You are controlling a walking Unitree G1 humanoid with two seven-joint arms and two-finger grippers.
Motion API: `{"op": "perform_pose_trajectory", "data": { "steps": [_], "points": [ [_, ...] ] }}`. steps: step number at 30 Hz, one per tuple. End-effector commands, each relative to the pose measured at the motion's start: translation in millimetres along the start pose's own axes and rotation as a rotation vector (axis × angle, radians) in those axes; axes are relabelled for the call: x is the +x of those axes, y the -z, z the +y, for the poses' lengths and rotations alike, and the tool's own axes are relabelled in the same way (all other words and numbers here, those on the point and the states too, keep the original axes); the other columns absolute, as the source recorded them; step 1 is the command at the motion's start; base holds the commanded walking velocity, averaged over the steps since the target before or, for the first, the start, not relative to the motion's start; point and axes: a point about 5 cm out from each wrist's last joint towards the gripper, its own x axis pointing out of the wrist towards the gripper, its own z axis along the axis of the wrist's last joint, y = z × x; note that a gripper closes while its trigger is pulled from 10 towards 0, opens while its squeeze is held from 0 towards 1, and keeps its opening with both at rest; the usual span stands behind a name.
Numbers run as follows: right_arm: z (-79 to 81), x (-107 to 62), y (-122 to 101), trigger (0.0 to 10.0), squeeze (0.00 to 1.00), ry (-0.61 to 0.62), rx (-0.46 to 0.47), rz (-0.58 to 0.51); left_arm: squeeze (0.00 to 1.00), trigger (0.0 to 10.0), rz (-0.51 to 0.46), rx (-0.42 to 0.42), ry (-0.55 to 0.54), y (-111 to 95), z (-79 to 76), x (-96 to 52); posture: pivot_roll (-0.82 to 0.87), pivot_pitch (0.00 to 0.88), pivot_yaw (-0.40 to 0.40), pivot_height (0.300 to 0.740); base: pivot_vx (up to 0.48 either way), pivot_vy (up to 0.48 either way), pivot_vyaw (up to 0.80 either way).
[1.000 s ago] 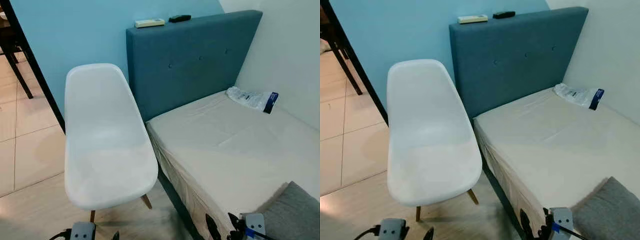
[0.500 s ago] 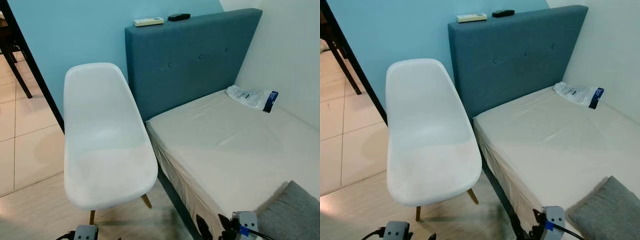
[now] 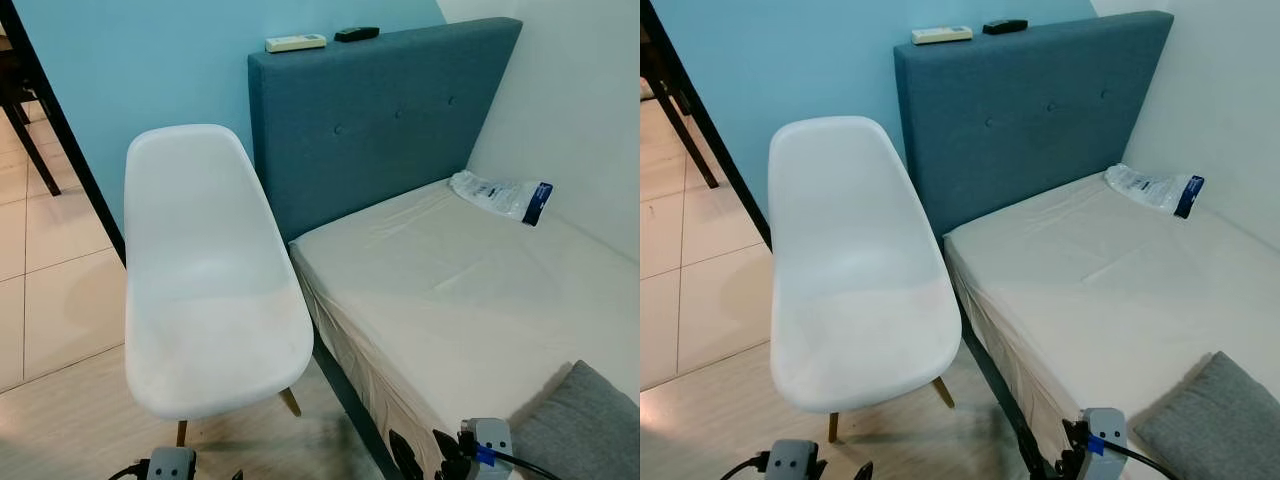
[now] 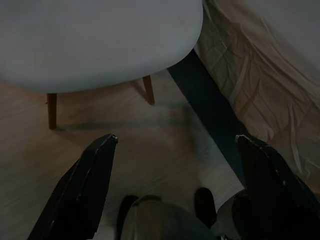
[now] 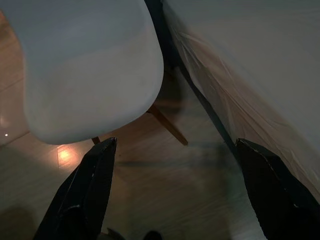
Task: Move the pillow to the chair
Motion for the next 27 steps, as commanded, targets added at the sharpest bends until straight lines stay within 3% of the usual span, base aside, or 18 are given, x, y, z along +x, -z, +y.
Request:
{"op": "perform_pose_trajectory", "data": {
  "steps": [1, 27],
  "points": [
    [0.8, -1.3, 2, 10.0, 0.00, 0.001, 0.014, 0.019, 0.00, 10.0, -0.003, -0.007, 0.006, 1, -1.7, -1.8, 0.02, 0.063, -0.071, 0.740, 0.000, 0.000, 0.00],
    [-2.0, 2.8, 15, 10.0, 0.00, 0.002, 0.034, 0.102, 0.00, 10.0, -0.009, -0.019, 0.007, -1, -2.0, -0.5, 0.03, 0.059, -0.073, 0.740, 0.000, 0.000, 0.00]
  ]
}}
